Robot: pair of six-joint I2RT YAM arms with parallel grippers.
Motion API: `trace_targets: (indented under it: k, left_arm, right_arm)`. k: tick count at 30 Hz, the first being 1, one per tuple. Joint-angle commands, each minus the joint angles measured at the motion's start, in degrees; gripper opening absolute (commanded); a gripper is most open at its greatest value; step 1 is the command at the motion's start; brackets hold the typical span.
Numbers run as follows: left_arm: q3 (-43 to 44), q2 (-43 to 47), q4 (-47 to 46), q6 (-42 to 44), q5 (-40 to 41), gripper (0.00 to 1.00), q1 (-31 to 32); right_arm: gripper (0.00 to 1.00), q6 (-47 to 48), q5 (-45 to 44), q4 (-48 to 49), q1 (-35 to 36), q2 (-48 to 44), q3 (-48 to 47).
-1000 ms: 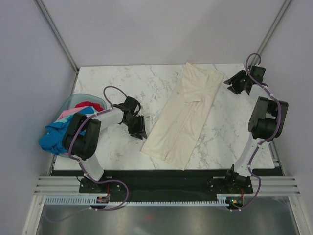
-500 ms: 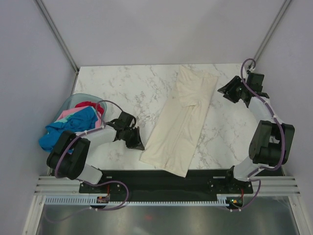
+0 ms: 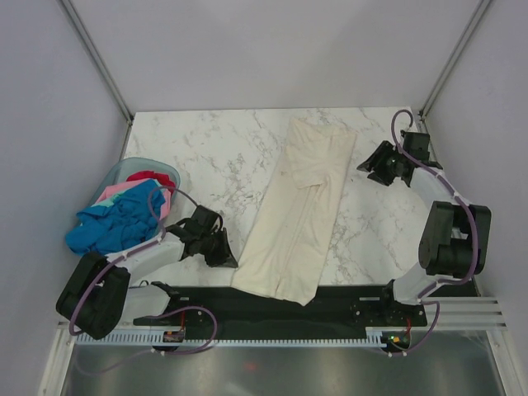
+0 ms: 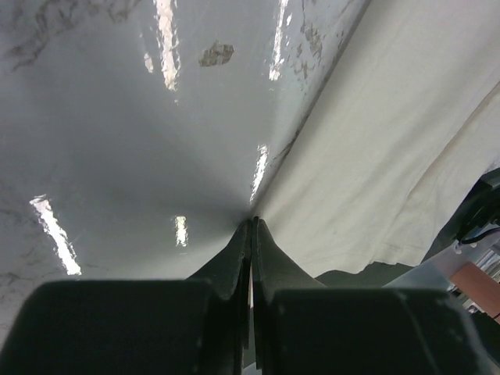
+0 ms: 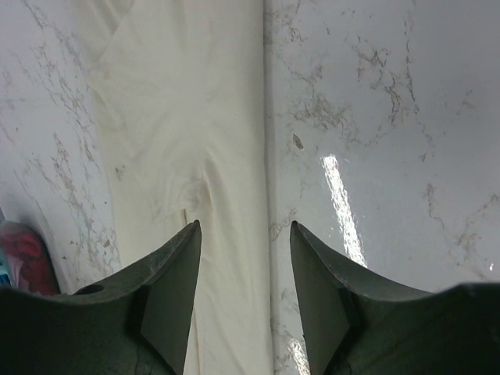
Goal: Fold and stack the t-shirts
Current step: Fold the tshirt
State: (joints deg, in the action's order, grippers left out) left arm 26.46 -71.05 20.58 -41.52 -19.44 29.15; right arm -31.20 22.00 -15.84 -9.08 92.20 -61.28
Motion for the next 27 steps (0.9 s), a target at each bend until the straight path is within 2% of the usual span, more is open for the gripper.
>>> trace_targets:
  k: [1,10,13,20,23,26,27]
  left_arm:
    - [-1.76,3.63,2.27,-4.79,2.21,0.02,0.56]
    - [-0.18,5.13,4.82,-4.89,3.26,0.02,0.74]
    - [0.17,5.57,6.05,-4.8,4.67,0.06,0.74]
    - [5.53,5.66,8.6,-3.05,7.13,0.24,0.74]
    - [8.51,4.52,9.56,-0.85,10.64,0.29,0.74]
    - [12.12,2.5,11.32,1.43,13.55,0.29,0.65]
    - [13.78,2.23,11.67,1.96,14.16,0.29,0.65]
  right_arm:
    - [0.58,1.23,-1.96,3.96,0.91,4.27,-5.15]
    - [0.57,1.41,-1.69,7.05,1.26,25.47,-23.35]
    - [0.56,0.7,-1.17,7.66,1.26,30.38,-27.21]
    - [0.53,-2.9,-1.08,12.84,2.58,35.06,-28.2]
    - [0.51,-4.22,-1.08,13.64,3.37,37.43,-28.9]
    - [0.5,-4.83,-1.17,14.43,3.98,38.84,-28.73]
    - [0.46,-4.92,-1.43,14.69,4.07,39.19,-28.64]
